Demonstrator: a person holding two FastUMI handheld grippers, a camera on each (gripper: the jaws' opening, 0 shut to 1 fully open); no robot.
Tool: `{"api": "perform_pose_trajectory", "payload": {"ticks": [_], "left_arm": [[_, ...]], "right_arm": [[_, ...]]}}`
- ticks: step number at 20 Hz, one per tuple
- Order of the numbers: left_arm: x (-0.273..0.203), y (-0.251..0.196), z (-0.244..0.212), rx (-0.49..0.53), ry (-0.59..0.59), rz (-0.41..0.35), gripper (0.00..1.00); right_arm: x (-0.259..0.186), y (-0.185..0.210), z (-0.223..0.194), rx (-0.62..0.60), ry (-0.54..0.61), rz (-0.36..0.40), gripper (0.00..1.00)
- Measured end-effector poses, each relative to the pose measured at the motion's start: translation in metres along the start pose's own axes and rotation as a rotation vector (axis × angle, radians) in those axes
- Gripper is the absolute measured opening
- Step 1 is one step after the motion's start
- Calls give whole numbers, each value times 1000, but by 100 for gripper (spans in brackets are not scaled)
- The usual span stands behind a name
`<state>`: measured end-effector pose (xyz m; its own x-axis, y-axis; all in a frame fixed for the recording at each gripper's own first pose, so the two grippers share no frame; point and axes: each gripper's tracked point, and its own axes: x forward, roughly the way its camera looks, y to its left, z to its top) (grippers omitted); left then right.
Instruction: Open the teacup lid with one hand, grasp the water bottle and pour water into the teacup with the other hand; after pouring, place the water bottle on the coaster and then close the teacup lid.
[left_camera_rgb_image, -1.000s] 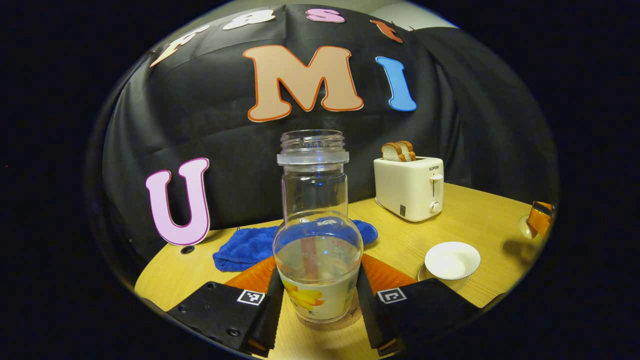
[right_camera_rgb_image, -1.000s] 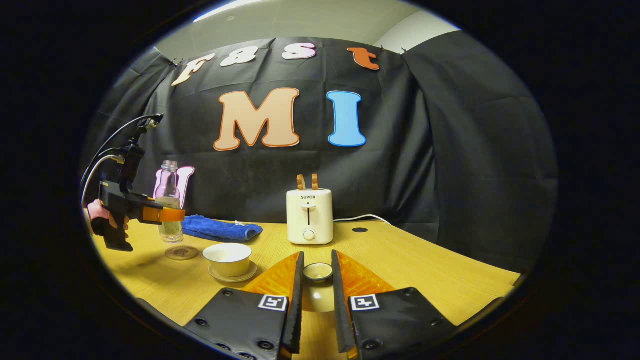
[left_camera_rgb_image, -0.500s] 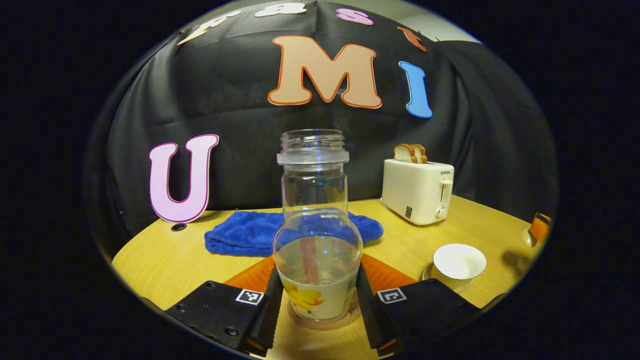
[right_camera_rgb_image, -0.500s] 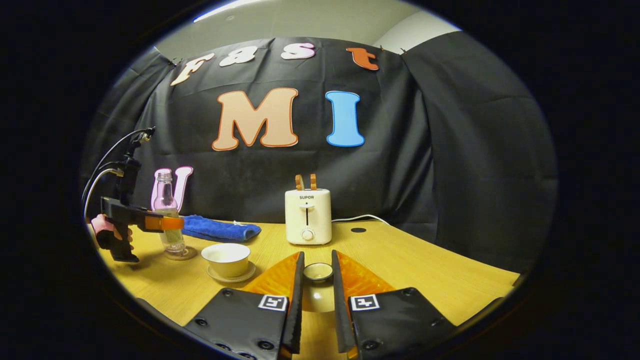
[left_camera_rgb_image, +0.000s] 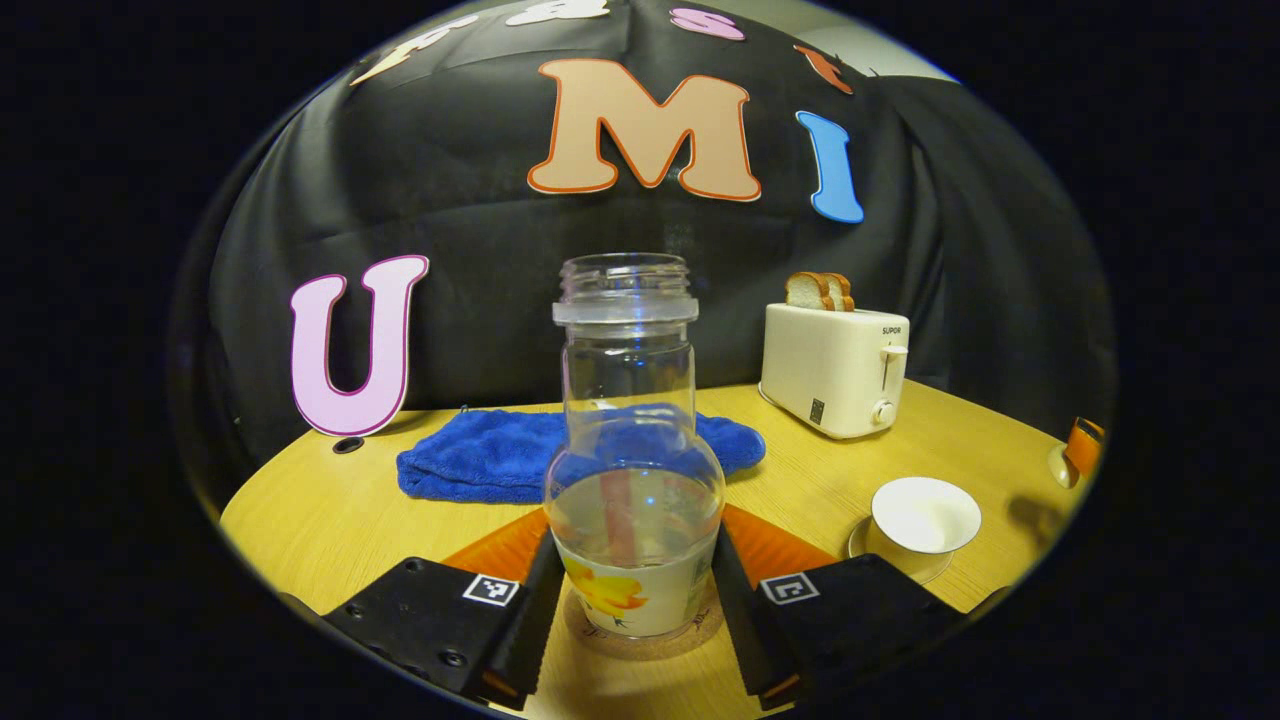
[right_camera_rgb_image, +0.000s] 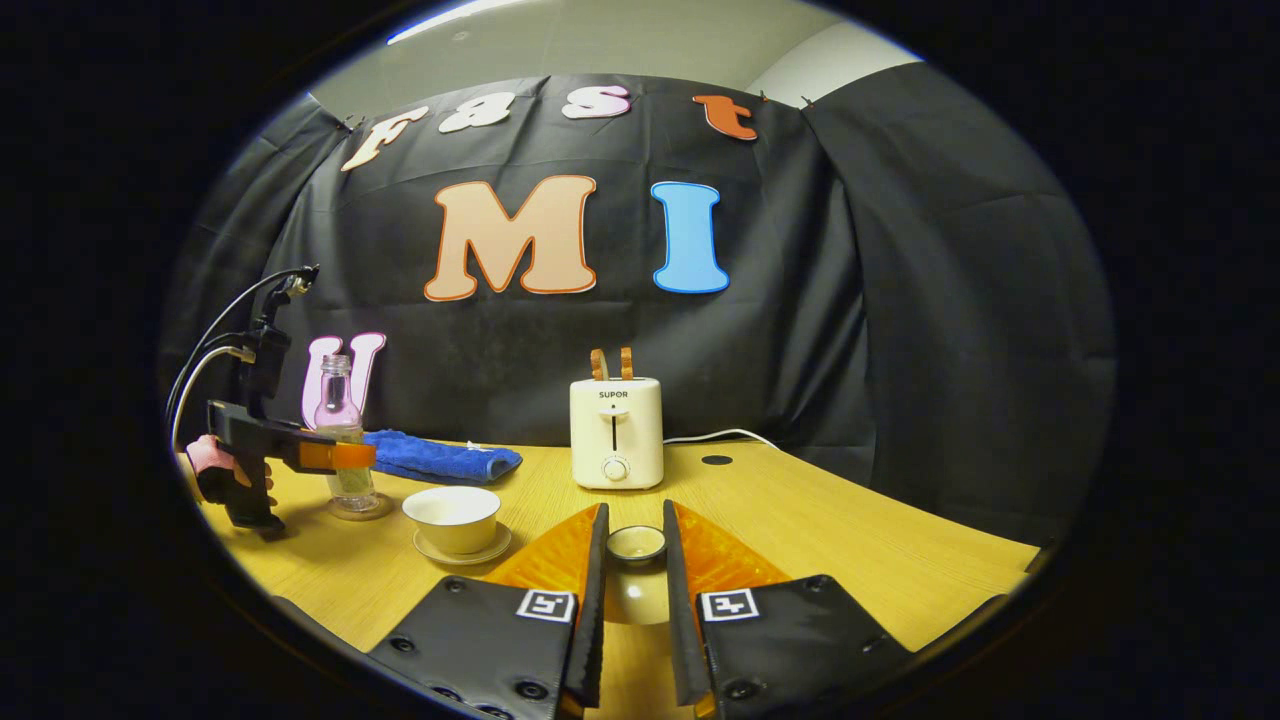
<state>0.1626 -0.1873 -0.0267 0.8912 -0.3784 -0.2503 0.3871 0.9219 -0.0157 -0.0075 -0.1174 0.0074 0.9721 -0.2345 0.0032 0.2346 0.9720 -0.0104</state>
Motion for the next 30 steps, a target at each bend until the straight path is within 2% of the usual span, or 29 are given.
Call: {"api": "perform_pose_trajectory", "payload": {"ticks": [3, 4, 7, 12, 21, 30], "left_arm": [[-1, 0, 0, -4, -4, 1, 74], [-2, 1, 0, -4, -3, 4, 83], [-5, 4, 2, -12, -9, 15, 94], [-12, 7, -4, -44, -11, 28, 95], [-33, 3, -10, 25, -57, 44, 95], [-58, 14, -5, 26, -121, 57, 95]], "right_arm": [[0, 0, 0, 0, 0, 0, 31], [1, 0, 0, 0, 0, 0, 31], [0, 0, 0, 0, 0, 0, 30], [0, 0, -1, 0, 0, 0, 31], [0, 0, 0, 0, 0, 1, 31], [0, 5, 1, 1, -4, 20, 31]]}}
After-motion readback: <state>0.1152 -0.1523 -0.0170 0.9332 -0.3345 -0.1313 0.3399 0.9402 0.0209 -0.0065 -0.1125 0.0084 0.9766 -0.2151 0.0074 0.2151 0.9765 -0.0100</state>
